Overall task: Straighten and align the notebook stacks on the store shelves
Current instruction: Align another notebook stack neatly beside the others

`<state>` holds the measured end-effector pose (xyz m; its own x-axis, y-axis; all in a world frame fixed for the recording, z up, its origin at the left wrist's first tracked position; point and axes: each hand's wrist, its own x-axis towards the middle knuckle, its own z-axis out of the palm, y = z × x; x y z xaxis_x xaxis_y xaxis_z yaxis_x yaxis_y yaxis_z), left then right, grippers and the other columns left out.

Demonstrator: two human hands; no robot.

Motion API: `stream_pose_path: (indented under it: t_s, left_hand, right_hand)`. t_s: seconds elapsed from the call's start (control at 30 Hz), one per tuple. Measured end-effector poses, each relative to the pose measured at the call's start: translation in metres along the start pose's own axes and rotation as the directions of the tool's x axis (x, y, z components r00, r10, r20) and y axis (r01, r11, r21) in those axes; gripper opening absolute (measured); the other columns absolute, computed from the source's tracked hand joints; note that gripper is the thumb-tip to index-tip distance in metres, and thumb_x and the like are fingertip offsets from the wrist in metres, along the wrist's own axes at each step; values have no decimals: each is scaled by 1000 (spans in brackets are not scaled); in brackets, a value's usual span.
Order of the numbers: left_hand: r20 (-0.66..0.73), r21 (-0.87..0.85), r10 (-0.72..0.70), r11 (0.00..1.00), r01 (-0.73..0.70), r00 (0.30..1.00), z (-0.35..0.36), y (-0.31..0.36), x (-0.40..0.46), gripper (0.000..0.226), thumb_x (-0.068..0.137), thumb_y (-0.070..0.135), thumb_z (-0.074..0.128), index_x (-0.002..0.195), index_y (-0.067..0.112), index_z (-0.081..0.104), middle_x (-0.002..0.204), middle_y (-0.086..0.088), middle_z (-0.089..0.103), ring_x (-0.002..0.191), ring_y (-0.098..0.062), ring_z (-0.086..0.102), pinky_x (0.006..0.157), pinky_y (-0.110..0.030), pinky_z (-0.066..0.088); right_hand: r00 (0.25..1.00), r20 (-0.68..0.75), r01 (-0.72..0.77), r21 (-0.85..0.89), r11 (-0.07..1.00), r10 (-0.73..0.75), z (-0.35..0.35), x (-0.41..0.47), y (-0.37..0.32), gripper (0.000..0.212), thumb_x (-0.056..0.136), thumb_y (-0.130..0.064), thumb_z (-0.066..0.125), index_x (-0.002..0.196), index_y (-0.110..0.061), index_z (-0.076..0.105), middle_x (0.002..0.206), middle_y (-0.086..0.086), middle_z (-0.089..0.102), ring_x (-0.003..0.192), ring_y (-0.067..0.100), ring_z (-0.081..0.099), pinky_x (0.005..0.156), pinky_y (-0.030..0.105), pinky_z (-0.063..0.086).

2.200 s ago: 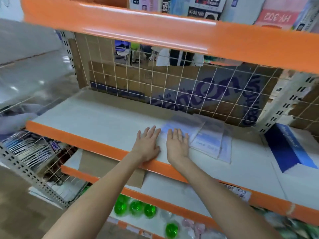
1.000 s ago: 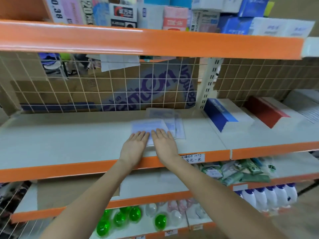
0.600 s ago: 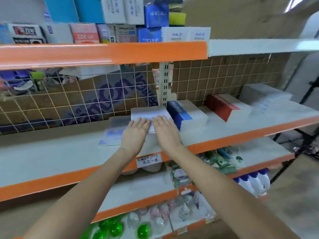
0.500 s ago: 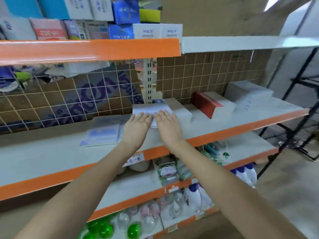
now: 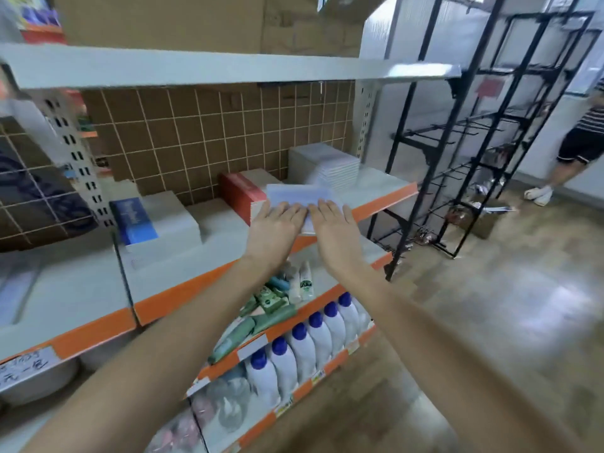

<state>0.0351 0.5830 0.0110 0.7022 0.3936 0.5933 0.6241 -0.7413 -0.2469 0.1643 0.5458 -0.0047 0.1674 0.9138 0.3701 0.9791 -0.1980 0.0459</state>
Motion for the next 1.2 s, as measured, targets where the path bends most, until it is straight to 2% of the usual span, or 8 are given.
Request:
stream_pose_path:
  t_s: [0.07,0.17,0.33,0.7,0.87,0.97,1.1,1.2]
  left_hand:
    - [38,-9,4,1000,-4,999,14,10,23,34,70,16,75,104,17,72,104,5,72,97,-11,67,89,-30,50]
    - [97,8,-28,1000,28,995,44,17,52,42,89,10,54,132,13,53,134,-2,56,125,-17,50,109,-37,31]
    - [-95,39,36,999,-33,995,88,16,107,45,55,2,84,99,8,73,97,-4,73,89,-18,70,80,-40,54]
    - [-79,-25,-83,996,81,993,192,-8,222,40,55,2,85,93,8,75,90,-3,74,84,-18,70,78,-37,56]
    - [-2,-62,-156,986,156,988,227,-9,237,44,52,-2,85,94,5,74,92,-8,74,84,-21,71,70,-34,59]
    - [58,-35,-213,976,215,975,242,-6,246,48,49,-4,84,95,4,74,94,-8,73,85,-21,71,71,-34,59]
    - [99,31,-287,958,285,953,255,0,259,55,45,-2,87,99,4,73,97,-9,73,87,-23,71,72,-35,57]
    - [129,67,-369,929,363,920,266,7,273,57,53,-2,82,108,5,70,107,-9,70,98,-23,68,83,-36,54]
  right_hand:
    - [1000,-10,-23,3,1000,23,5,7,25,49,101,-12,27,149,-10,20,156,9,21,145,21,15,115,39,2]
    - [999,-16,-40,8,999,40,15,23,55,50,101,-10,25,150,-10,19,157,8,20,145,21,13,116,39,1]
    - [999,-23,-29,-17,999,29,40,73,101,53,99,-8,30,150,-8,16,157,10,17,145,22,11,116,39,-3]
    - [996,48,74,-19,997,-73,91,212,175,58,94,-6,42,149,-10,20,155,8,23,145,21,15,117,38,0]
    - [988,-89,135,120,984,-124,125,236,190,50,88,-4,25,126,2,57,126,19,59,121,31,55,104,45,39]
    - [975,-147,191,191,963,-164,146,250,200,48,85,-1,29,121,4,60,122,21,62,117,33,57,99,45,44]
    - [960,4,275,195,941,-281,164,277,223,51,94,-2,28,145,-2,31,151,15,31,142,26,25,117,37,12]
    - [939,22,333,187,924,-342,174,296,237,54,97,-5,28,149,-6,19,156,12,20,145,22,16,118,34,3]
